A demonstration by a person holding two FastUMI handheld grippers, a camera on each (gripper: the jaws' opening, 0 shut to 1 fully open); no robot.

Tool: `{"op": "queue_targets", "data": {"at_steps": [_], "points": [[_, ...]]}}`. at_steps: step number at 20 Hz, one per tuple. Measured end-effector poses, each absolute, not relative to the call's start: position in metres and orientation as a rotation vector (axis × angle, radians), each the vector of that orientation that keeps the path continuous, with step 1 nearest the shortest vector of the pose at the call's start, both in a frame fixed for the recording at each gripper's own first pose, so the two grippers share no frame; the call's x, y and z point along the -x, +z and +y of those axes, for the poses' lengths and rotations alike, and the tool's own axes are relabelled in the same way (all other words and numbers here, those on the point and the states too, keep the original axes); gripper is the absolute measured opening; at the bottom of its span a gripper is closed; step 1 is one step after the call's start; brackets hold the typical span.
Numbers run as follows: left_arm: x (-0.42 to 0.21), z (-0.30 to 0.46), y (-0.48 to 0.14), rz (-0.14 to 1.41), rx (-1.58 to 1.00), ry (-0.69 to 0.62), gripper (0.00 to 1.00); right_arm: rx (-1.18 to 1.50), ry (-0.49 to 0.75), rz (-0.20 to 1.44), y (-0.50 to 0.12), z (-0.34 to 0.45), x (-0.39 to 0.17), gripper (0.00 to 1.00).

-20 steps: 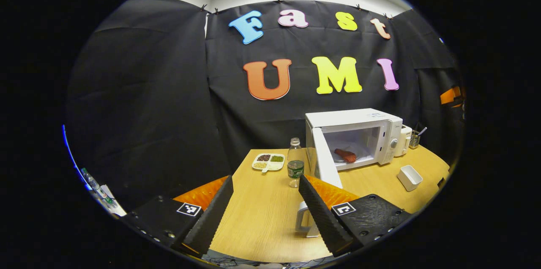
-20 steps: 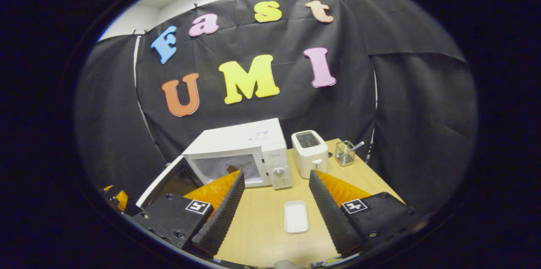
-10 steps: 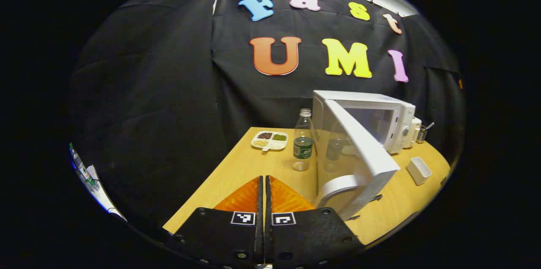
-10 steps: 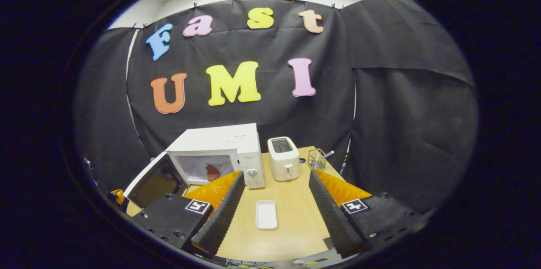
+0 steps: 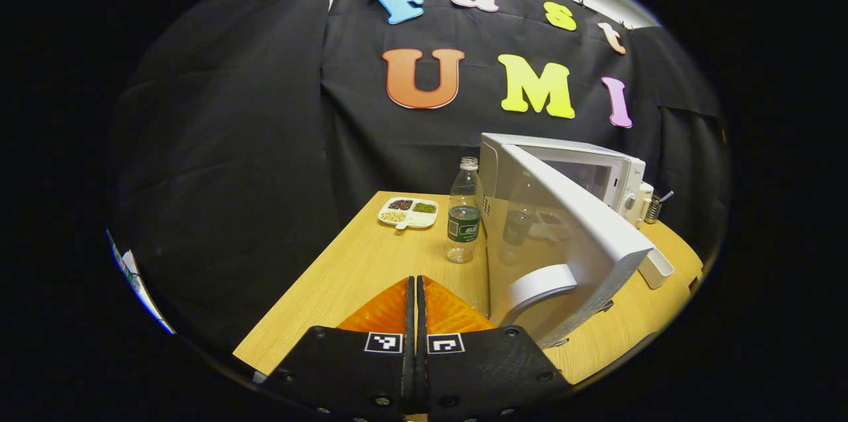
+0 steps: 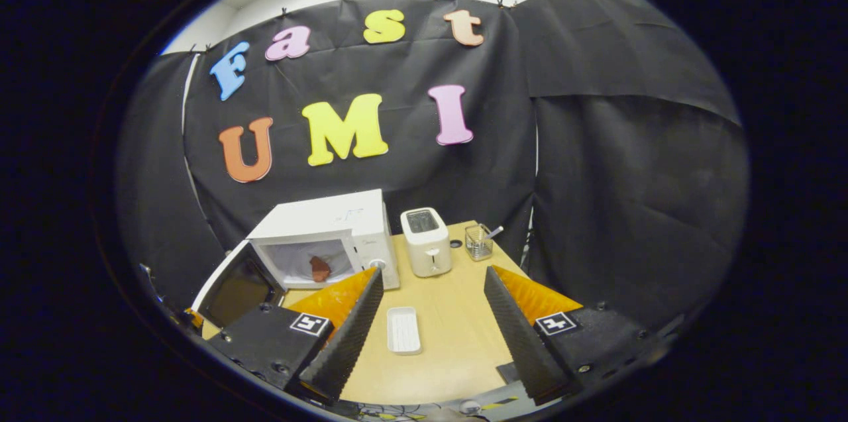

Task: Open the microwave oven with the left hand, put the food in, and close the microwave oven.

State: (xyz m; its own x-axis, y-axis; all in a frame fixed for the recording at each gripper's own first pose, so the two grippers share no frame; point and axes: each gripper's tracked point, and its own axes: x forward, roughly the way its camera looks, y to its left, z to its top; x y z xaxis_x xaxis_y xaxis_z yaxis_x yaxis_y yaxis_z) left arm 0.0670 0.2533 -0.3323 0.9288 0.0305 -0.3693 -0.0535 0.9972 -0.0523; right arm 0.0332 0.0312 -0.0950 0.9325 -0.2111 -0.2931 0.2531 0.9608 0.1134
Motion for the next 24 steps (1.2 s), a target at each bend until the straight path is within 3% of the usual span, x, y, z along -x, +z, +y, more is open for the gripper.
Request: {"op": "queue_targets", "data": {"at_steps": [24], "points": [[-0.09,0.035,-0.298,0.341,-0.034,-0.353,0.0,-0.236,-0.329,0.321,-0.112,-0.043,-0.008,0.98]]}}
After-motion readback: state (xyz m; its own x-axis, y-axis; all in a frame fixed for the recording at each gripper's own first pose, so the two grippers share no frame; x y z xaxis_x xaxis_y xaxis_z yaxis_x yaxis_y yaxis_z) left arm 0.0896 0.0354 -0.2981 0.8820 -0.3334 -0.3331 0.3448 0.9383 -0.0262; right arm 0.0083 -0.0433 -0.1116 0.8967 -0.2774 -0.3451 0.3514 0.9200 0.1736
